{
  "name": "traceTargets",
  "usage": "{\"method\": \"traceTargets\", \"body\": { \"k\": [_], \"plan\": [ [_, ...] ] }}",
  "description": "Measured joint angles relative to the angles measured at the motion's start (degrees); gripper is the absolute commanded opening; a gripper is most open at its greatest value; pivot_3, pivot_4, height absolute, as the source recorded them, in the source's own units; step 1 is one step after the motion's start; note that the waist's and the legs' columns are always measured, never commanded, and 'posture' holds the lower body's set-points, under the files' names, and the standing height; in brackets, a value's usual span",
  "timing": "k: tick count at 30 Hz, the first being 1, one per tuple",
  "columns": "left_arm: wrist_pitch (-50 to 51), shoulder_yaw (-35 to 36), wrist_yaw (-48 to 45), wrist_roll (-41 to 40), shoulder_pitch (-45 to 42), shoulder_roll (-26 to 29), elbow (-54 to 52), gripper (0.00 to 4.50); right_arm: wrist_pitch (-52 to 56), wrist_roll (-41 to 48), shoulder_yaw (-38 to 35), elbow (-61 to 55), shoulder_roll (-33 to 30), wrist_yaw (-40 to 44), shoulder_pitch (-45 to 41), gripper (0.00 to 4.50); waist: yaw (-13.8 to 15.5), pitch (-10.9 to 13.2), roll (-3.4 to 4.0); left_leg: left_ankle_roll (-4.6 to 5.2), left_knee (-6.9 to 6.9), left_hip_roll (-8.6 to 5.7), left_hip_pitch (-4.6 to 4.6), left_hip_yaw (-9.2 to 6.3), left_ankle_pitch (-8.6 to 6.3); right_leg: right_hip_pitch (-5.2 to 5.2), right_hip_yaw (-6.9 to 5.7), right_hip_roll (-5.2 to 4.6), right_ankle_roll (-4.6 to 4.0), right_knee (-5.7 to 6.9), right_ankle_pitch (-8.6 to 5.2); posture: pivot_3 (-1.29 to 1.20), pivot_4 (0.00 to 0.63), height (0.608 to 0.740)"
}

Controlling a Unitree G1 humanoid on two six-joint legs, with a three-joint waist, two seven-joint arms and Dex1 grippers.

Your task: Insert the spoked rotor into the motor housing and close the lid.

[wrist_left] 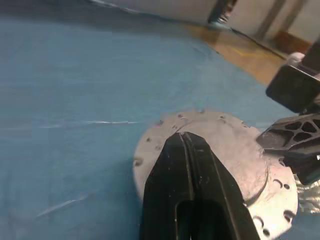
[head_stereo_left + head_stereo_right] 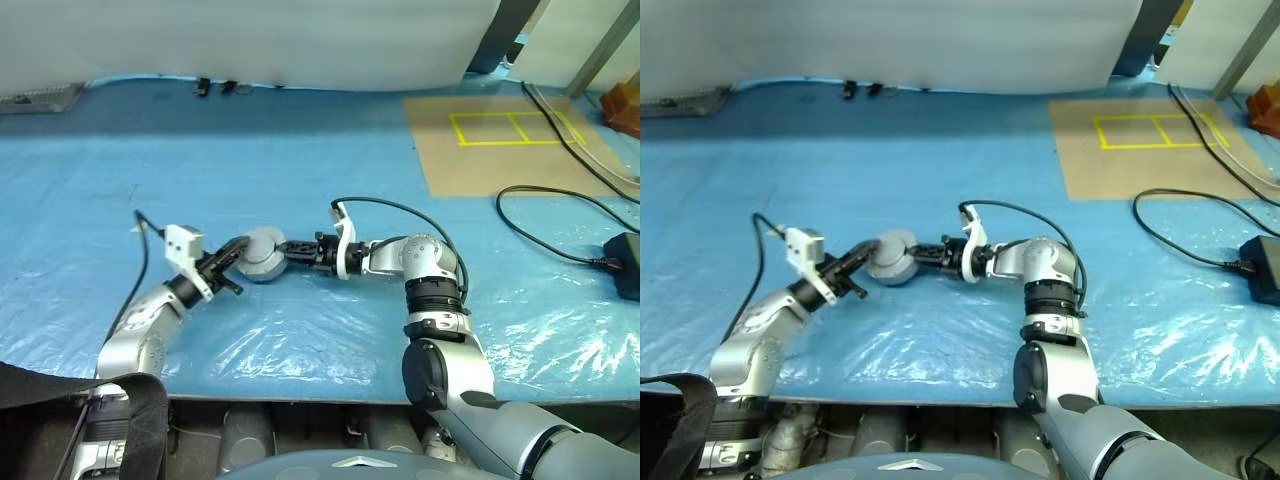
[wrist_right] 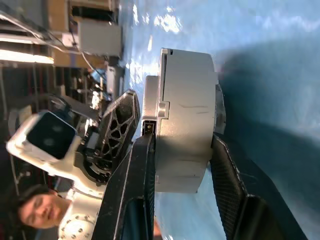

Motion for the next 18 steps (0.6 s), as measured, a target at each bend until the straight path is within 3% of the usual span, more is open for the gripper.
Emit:
{"method": "traceTargets", "body": {
  "k": [1,4,15,18],
  "plan": [
    [0.8,1.6,0.7,-2.2,1.1,-0.7,-1.0,0.0,-0.7,0.5,-0.6,0.1,0.3,-0.1,-0.6,1.2,0.0,0.0,-0.02,0.0,0.0,0.0,-0.05,0.02,0.0,-0.04,0.0,0.01,0.0,-0.01,0.01,0.0,0.15,0.74],
    [3.2,5.1,3.0,-8.7,3.8,-3.7,-3.5,0.57,-2.2,2.2,-2.0,0.7,0.6,-0.6,-1.6,1.2,0.1,0.0,-0.03,-0.07,0.0,0.03,-0.11,0.06,-0.04,-0.03,-0.09,0.05,-0.01,0.01,0.0,0.0,0.15,0.74],
    [6.9,6.6,9.5,-21.2,5.9,-11.5,-6.4,4.34,-4.2,5.7,-2.4,1.7,0.9,-1.1,-1.9,1.2,0.4,0.1,-0.11,-0.07,0.32,0.11,-0.1,0.05,-0.05,0.03,-0.11,0.06,-0.02,0.09,0.0,0.0,0.15,0.74],
    [9.5,6.9,12.8,-25.8,5.0,-13.0,-6.4,4.44,-4.1,6.8,-2.3,1.7,0.9,-1.0,-1.9,1.2,0.4,0.1,-0.12,-0.07,0.34,0.1,-0.13,0.05,-0.04,0.02,-0.1,0.07,-0.01,0.09,0.01,0.0,0.15,0.74]
  ]
}}
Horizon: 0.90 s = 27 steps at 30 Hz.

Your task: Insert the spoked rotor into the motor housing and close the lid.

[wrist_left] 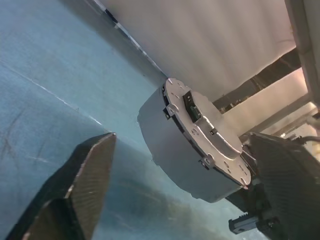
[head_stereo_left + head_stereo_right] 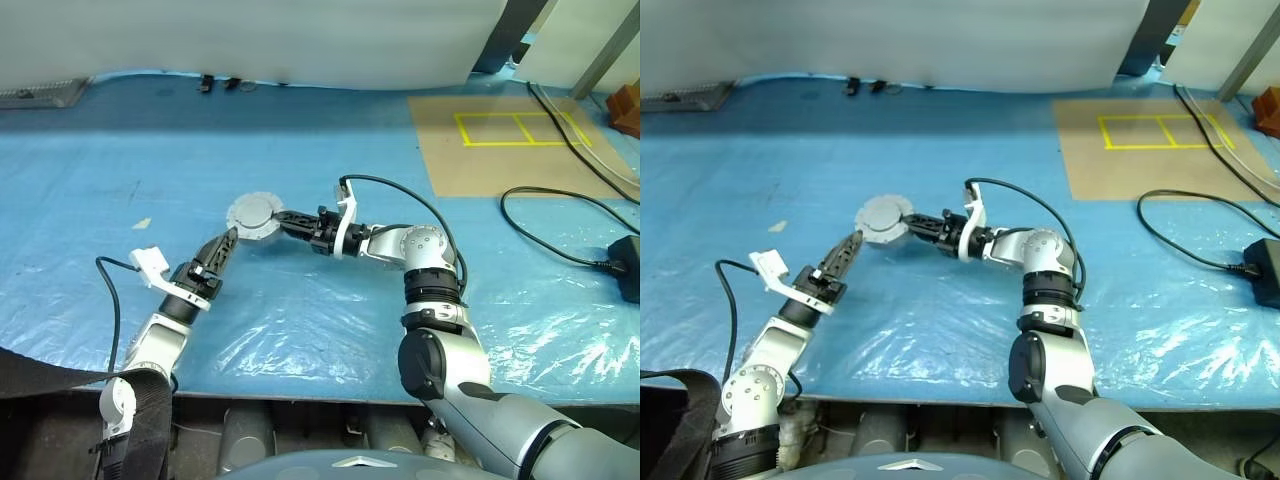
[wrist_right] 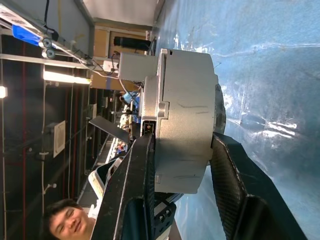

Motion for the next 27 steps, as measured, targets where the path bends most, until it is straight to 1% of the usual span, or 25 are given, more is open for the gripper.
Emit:
{"method": "traceTargets", "body": {
  "k": [3,13,20,21,22,25,27],
  "plan": [
    [2.2,0.0,1.5,-3.6,-0.6,-0.3,0.0,4.44,0.1,0.7,0.4,0.0,-0.1,0.0,0.0,1.2,0.0,0.0,0.0,0.0,0.0,0.01,-0.01,-0.01,0.0,-0.01,0.0,0.02,0.01,0.0,0.0,0.0,0.15,0.74],
    [4.6,-0.1,4.7,-8.4,-3.1,-0.6,0.8,4.44,1.7,3.5,3.4,-0.8,-0.3,1.4,0.1,1.2,0.1,0.0,-0.01,0.0,0.1,0.01,-0.01,-0.05,0.0,0.04,0.0,0.04,0.04,0.02,0.03,0.0,0.15,0.74],
    [6.1,-0.2,8.0,-12.6,-4.6,-2.8,2.3,4.44,1.8,4.1,5.1,-1.7,-0.4,1.8,0.3,1.2,0.1,0.0,-0.01,-0.01,0.11,-0.01,-0.02,-0.06,0.0,0.05,0.0,0.04,0.22,0.03,0.14,0.0,0.15,0.74],
    [6.2,-0.2,8.6,-13.1,-4.6,-3.1,2.3,4.08,1.6,4.1,5.1,-1.7,-0.4,1.8,0.4,1.2,0.1,0.0,-0.02,-0.01,0.11,-0.01,-0.02,-0.06,0.0,0.05,0.0,0.04,0.22,0.03,0.14,0.0,0.15,0.74],
    [6.3,-0.2,9.4,-14.0,-4.8,-3.6,2.3,3.9,1.3,4.1,5.3,-1.7,-0.5,1.8,0.4,1.2,0.1,0.0,-0.02,0.0,0.12,-0.01,-0.02,-0.07,0.0,0.05,0.0,0.04,0.23,0.03,0.14,0.0,0.15,0.74],
    [6.5,0.1,10.8,-16.8,-4.9,-4.7,2.3,2.95,0.7,4.2,5.7,-1.7,-0.7,1.9,0.8,1.2,0.1,0.0,-0.02,-0.01,0.15,-0.02,-0.02,-0.07,0.0,0.07,0.01,0.04,0.25,0.04,0.16,0.0,0.15,0.74],
    [6.5,0.4,11.8,-19.3,-4.8,-6.1,2.3,2.73,0.3,4.4,5.8,-1.7,-0.7,2.5,0.9,1.2,0.1,0.0,-0.03,0.0,0.15,-0.02,-0.02,-0.07,0.0,0.07,0.01,0.04,0.25,0.04,0.16,0.0,0.15,0.74]
  ]
}}
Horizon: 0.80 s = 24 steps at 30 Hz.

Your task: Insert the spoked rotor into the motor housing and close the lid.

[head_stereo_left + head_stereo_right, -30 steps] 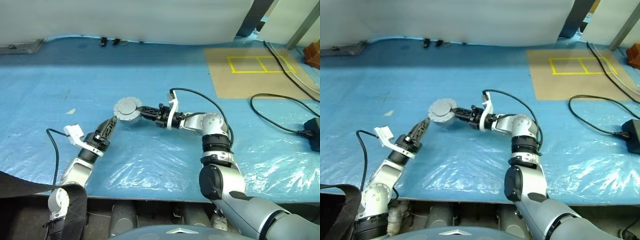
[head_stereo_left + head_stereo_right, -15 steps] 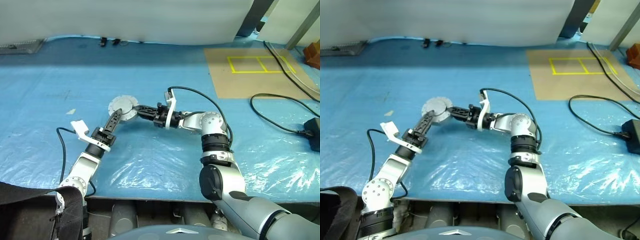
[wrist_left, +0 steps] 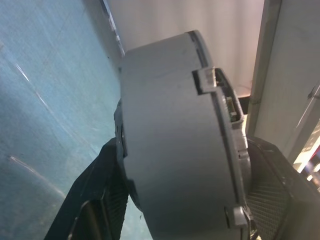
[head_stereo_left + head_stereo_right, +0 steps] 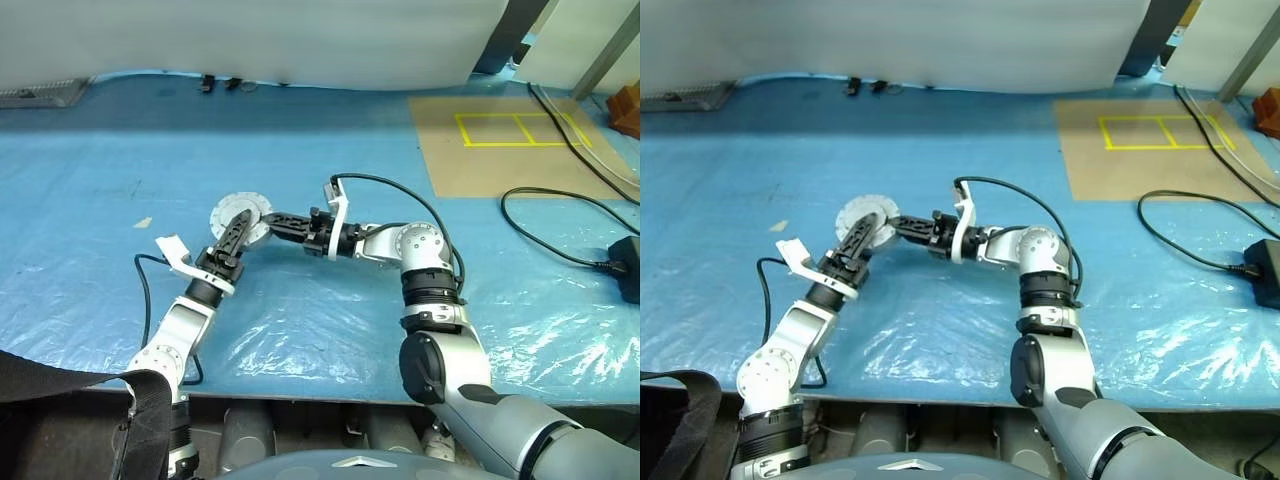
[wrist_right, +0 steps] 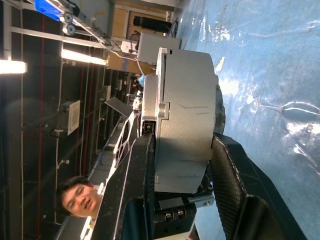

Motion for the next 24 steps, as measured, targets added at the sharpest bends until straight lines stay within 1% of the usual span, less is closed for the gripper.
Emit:
{"method": "traceTargets", "body": {
  "k": [2,5,12,18,20,21,22,23,24],
  "plan": [
    [0.0,0.0,0.4,-1.4,0.1,-0.3,0.0,2.64,-0.1,0.0,0.1,0.0,0.0,0.2,0.0,1.2,0.0,0.0,0.0,0.0,0.0,0.0,0.01,-0.01,0.0,0.0,0.0,0.01,0.01,0.02,0.01,0.0,0.15,0.74],
    [-0.1,0.1,1.2,-2.8,0.3,-0.7,0.0,2.6,-0.6,0.0,0.5,0.0,0.0,0.2,0.0,1.2,0.0,0.0,0.0,0.0,0.04,0.0,0.02,-0.01,0.0,0.03,0.0,0.01,0.02,0.03,0.02,0.0,0.15,0.74],
    [-0.6,0.1,3.2,-5.4,-0.1,-1.4,0.2,2.57,-2.0,0.0,0.4,0.1,0.1,0.1,0.0,1.2,0.0,0.0,-0.01,0.0,0.07,0.0,0.02,-0.03,0.0,0.06,0.0,0.0,0.05,0.03,0.04,0.0,0.15,0.74],
    [-1.9,0.4,5.6,-8.0,-1.7,-1.9,2.2,2.57,-5.2,0.0,0.2,2.5,0.2,-0.9,-1.0,1.2,0.0,0.0,-0.01,0.0,0.11,-0.01,0.02,-0.04,0.0,0.07,0.0,0.0,0.06,0.04,0.06,0.0,0.15,0.74],
    [-2.1,0.4,6.0,-8.0,-1.8,-1.8,2.5,2.57,-6.0,0.0,0.3,3.4,0.2,-1.2,-1.1,1.94,0.0,0.0,-0.02,0.0,0.11,-0.02,0.02,-0.04,0.0,0.07,0.0,0.0,0.07,0.04,0.06,0.0,0.15,0.74],
    [-2.2,0.4,6.3,-8.0,-1.7,-1.7,2.7,2.57,-7.5,-0.1,0.1,3.4,0.2,-1.6,-1.1,2.25,0.0,0.0,-0.02,0.01,0.11,-0.01,0.01,-0.04,0.0,0.07,0.0,0.0,0.07,0.04,0.07,0.0,0.15,0.74],
    [-2.2,0.6,6.4,-8.0,-1.7,-1.6,3.1,2.57,-8.8,-0.2,-0.2,3.5,-0.1,-2.0,-1.5,2.43,0.0,0.0,-0.02,0.01,0.12,-0.02,0.01,-0.04,0.0,0.07,0.0,0.0,0.08,0.04,0.07,0.0,0.15,0.74],
    [-2.3,0.8,6.4,-8.1,-1.7,-1.6,3.6,2.57,-10.0,-0.2,-0.4,3.7,-0.3,-2.4,-2.1,2.91,0.0,0.0,-0.02,0.01,0.13,-0.02,0.01,-0.04,0.0,0.07,0.0,0.0,0.08,0.04,0.08,0.0,0.15,0.74],
    [-2.4,1.2,6.4,-8.1,-1.7,-1.6,4.2,2.57,-11.1,-0.3,-0.6,3.9,-0.6,-2.7,-2.9,3.18,-0.1,0.0,-0.02,0.01,0.15,-0.02,0.01,-0.04,0.0,0.08,0.0,0.01,0.09,0.04,0.09,0.0,0.15,0.74]
  ]
}}
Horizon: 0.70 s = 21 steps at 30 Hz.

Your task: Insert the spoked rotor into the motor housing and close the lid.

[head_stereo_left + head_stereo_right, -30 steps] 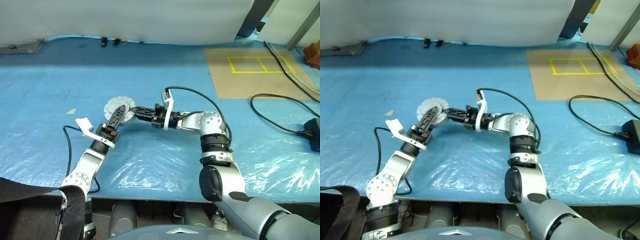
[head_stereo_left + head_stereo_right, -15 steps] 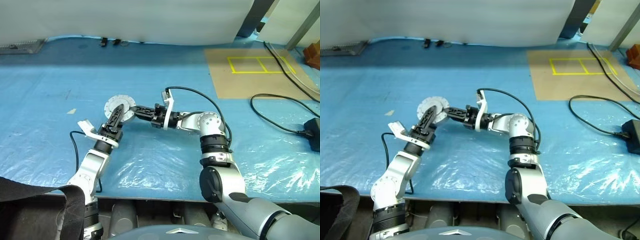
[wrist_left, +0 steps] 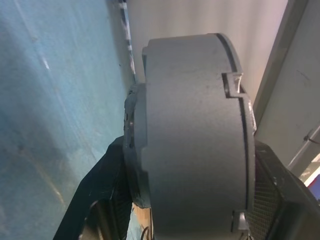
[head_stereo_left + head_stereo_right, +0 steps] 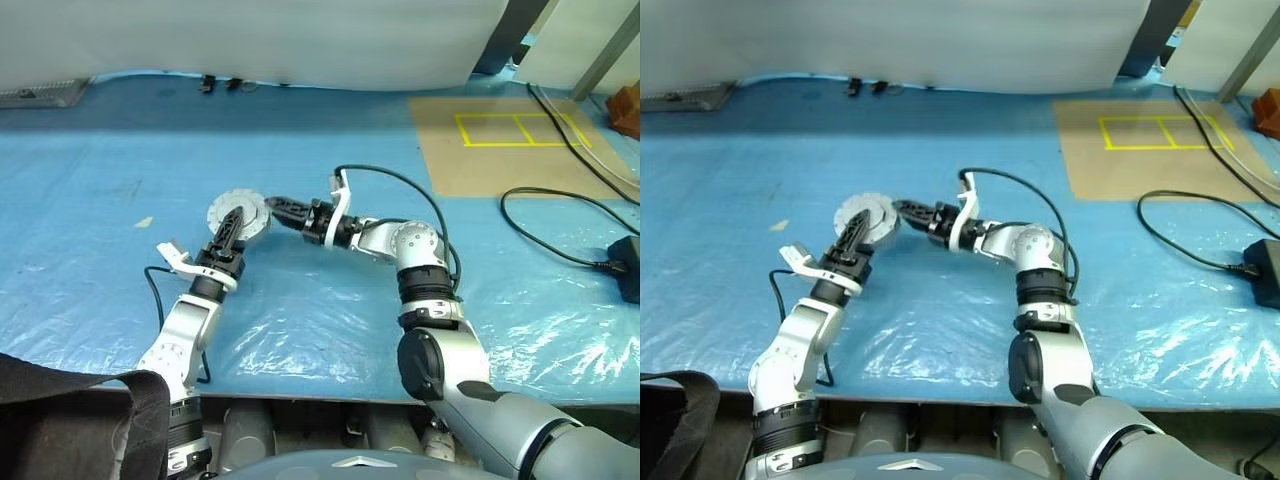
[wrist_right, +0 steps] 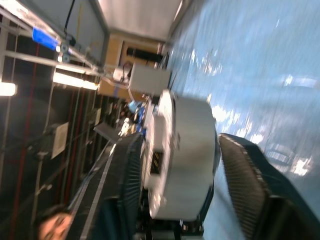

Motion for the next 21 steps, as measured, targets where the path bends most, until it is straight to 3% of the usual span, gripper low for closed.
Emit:
{"method": "traceTargets", "body": {
  "k": [1,7,12,21],
  "plan": [
    [-0.2,0.4,0.0,-0.1,-0.2,-0.1,0.6,2.57,-0.8,0.0,-0.3,0.2,-0.2,-0.3,-0.4,3.51,0.0,0.0,0.0,0.0,0.0,0.0,0.02,0.0,0.0,0.02,0.0,0.0,0.0,0.0,0.0,0.0,0.15,0.74],
    [-6.4,4.1,-2.0,-0.4,-5.3,-1.4,3.8,2.57,-4.8,0.0,-1.5,3.9,-0.2,-2.4,-1.2,3.51,0.0,0.0,-0.06,0.0,0.08,-0.02,-0.02,-0.01,0.0,0.02,-0.01,0.04,-0.04,0.02,0.04,0.0,0.15,0.74],
    [-18.0,8.9,-5.7,7.6,-12.9,1.3,12.9,2.57,-5.9,0.0,-1.7,4.8,-0.9,-2.5,-1.9,3.51,-0.4,0.0,-0.12,0.01,0.13,-0.04,0.01,-0.03,0.0,0.04,0.0,0.15,-0.04,0.02,0.09,0.0,0.15,0.74],
    [-33.9,18.9,-11.6,17.8,-29.4,11.1,48.7,2.57,-5.7,0.0,-0.5,4.8,-1.1,-1.8,-2.4,3.51,0.6,0.0,-0.38,0.0,0.23,-0.01,-0.01,-0.07,0.01,0.07,-0.02,0.22,0.01,0.1,0.16,0.0,0.15,0.74]
  ]
}}
